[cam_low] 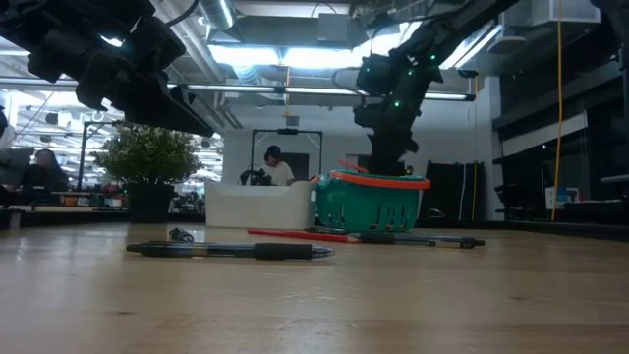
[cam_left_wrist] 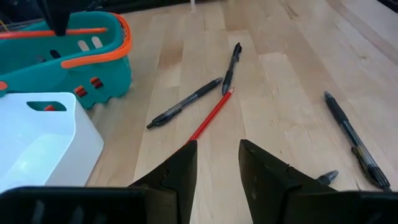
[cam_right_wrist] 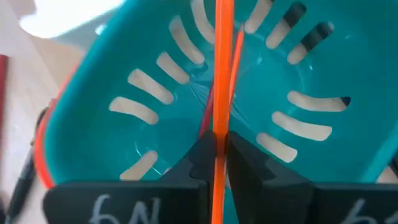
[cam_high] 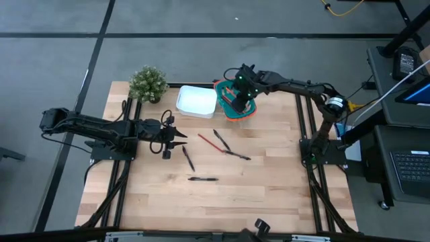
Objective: Sort pens & pencils
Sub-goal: Put the orange pencil into the dark green bin
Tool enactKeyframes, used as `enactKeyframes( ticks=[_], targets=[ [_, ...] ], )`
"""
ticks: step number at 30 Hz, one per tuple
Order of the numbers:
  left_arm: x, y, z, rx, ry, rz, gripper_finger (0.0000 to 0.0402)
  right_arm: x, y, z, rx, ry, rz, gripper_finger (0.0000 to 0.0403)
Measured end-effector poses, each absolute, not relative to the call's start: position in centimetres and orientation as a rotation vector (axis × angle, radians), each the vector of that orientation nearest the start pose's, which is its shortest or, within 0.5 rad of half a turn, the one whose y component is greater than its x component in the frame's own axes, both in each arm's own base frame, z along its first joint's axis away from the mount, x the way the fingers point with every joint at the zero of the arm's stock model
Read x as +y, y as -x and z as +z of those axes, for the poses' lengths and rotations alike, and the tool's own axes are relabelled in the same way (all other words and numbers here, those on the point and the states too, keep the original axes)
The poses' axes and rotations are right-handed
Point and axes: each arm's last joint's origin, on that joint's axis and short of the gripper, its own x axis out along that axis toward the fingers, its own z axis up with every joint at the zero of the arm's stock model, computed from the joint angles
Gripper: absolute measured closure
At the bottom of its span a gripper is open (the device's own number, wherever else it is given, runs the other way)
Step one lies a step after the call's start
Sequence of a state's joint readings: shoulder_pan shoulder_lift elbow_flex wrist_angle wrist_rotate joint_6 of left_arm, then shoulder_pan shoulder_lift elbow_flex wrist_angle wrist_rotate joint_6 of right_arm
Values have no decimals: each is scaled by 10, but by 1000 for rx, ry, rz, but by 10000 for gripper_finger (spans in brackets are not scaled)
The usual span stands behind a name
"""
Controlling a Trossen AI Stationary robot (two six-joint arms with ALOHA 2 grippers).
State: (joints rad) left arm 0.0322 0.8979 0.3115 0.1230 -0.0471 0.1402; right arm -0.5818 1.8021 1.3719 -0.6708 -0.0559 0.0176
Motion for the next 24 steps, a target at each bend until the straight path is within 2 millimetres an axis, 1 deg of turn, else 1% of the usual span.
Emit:
enactKeyframes(
  ticks=[3,12,17,24],
  targets=[
    [7,-179,181,468,-141,45,289,-209,-319,223,1096,-358,-466,366],
    [7,-179,181,467,-134,47,289,-226,-345,222,1215,-350,-421,366],
    [7,-179,181,467,-135,47,289,-229,-347,216,1243,-361,-418,366],
    [7,-179,181,467,-139,46,289,-229,-347,215,1243,-366,-421,366]
  ],
)
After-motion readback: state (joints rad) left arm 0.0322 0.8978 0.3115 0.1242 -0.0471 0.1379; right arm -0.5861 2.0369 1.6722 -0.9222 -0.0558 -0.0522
